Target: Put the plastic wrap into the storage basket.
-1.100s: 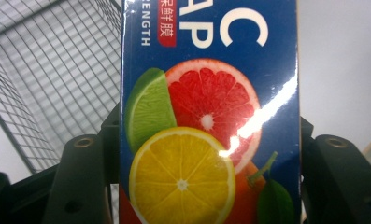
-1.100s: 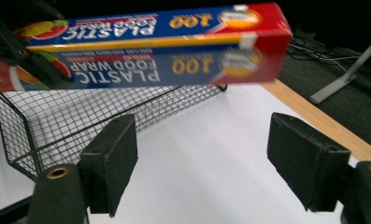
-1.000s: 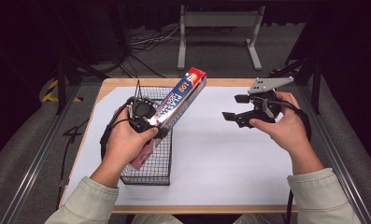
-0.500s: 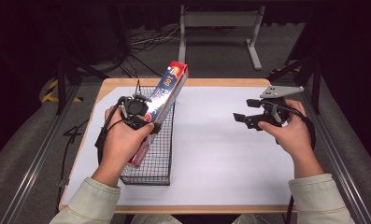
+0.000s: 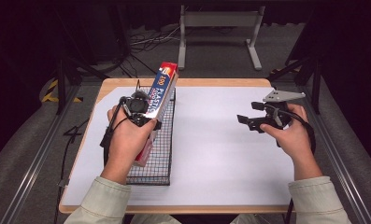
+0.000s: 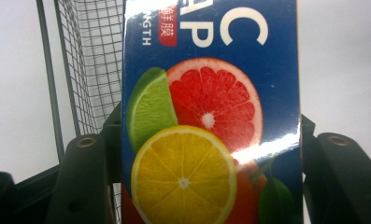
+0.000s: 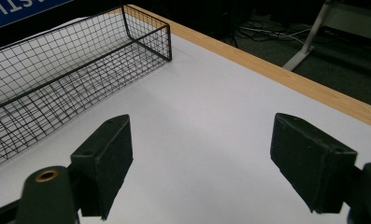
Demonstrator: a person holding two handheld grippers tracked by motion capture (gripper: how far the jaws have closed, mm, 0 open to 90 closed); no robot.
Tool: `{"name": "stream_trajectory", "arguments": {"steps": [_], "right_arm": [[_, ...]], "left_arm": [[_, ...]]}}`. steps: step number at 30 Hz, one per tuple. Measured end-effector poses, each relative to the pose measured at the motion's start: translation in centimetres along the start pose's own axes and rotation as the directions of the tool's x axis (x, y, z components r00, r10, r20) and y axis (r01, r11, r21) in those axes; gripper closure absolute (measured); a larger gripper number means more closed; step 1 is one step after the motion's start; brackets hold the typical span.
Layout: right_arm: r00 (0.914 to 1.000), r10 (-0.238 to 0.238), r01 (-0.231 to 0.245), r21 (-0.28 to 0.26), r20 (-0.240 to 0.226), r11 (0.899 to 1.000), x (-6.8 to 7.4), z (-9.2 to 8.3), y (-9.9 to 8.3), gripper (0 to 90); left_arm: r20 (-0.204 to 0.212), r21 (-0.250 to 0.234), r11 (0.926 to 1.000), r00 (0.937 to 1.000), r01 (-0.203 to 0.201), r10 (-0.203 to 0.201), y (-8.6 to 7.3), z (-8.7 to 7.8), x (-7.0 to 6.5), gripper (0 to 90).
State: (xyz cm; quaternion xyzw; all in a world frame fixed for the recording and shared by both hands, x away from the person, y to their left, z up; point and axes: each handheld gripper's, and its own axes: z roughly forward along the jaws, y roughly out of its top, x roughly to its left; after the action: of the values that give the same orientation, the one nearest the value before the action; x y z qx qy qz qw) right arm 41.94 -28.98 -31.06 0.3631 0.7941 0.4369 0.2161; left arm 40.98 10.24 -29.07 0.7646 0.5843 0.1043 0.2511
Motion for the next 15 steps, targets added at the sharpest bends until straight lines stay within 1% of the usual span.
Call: {"name": "stream_trajectory", "arguments": {"steps": [1,3,5,6,8,9,15], "right_arm": [[1.0,0.002,-0.002,-0.003,0.003,1.0,0.0,-0.1,0.0,22.0],[1.0,0.001,-0.001,-0.004,0.008,1.0,0.0,-0.2,-0.1,22.0],[0.9999,-0.005,0.005,-0.001,0.015,1.0,0.0,-0.2,-0.2,22.0],[0.9999,-0.001,0.001,0.002,0.016,1.0,0.1,-0.2,-0.3,21.9],[1.0,0.008,-0.008,-0.001,-0.001,1.0,0.1,0.0,-0.4,21.9],[0.9999,0.01,-0.01,-0.003,-0.003,1.0,0.1,0.0,-0.4,22.0],[1.0,0.003,-0.003,0.007,0.007,1.0,0.2,0.3,-0.7,21.8]], "left_arm": [[0.002,-0.003,0.9999,0.9999,0.015,-0.015,0.0,0.0,0.0,40.2],[-0.001,-0.002,0.9996,0.9996,0.028,-0.028,0.0,0.1,0.1,40.3],[-0.007,0.001,0.9993,0.9993,0.036,-0.036,0.0,0.2,-0.1,40.2],[0.0,0.004,0.9994,0.9994,0.035,-0.035,0.0,0.3,-0.1,40.2],[-0.002,0.005,0.999,0.999,0.044,-0.044,-0.1,0.5,-0.3,40.2],[-0.006,-0.006,0.9987,0.9987,0.051,-0.051,-0.1,0.7,-0.4,40.2],[-0.068,-0.005,0.9974,0.9951,0.072,-0.072,0.0,1.2,-0.5,40.2]]}}
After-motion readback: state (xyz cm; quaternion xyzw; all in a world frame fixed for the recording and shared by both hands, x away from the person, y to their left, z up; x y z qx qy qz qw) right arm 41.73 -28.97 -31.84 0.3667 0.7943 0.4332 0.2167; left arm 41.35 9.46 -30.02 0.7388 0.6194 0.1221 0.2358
